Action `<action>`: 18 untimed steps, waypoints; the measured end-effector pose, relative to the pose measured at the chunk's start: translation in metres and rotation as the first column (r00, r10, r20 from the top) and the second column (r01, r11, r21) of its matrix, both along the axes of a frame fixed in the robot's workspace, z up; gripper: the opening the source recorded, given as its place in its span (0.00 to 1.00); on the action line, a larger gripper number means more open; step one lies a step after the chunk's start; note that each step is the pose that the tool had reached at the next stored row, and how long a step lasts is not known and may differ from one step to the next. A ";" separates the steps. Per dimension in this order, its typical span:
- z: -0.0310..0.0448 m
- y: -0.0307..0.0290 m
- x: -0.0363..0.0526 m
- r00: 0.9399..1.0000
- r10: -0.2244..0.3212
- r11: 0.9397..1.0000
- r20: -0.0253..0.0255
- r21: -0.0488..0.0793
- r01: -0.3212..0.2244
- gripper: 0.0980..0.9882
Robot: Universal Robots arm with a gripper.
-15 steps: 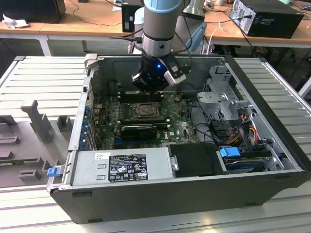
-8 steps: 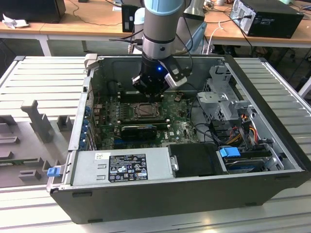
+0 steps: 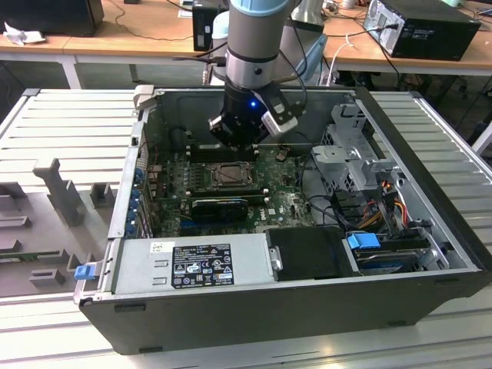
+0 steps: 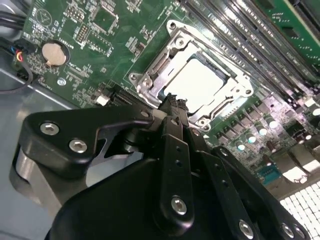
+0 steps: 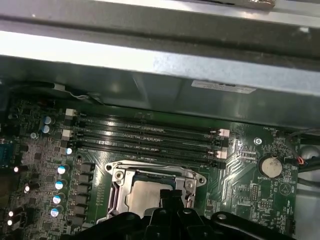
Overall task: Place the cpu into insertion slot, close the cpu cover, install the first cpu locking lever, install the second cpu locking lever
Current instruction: 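Install the second cpu locking lever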
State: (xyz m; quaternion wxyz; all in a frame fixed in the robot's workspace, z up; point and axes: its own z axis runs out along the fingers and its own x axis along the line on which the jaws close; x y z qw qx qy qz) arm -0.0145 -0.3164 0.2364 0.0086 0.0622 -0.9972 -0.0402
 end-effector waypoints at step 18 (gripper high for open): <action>-0.0021 -0.0505 -0.0217 1.000 0.001 1.000 0.000 0.009 -0.001 0.01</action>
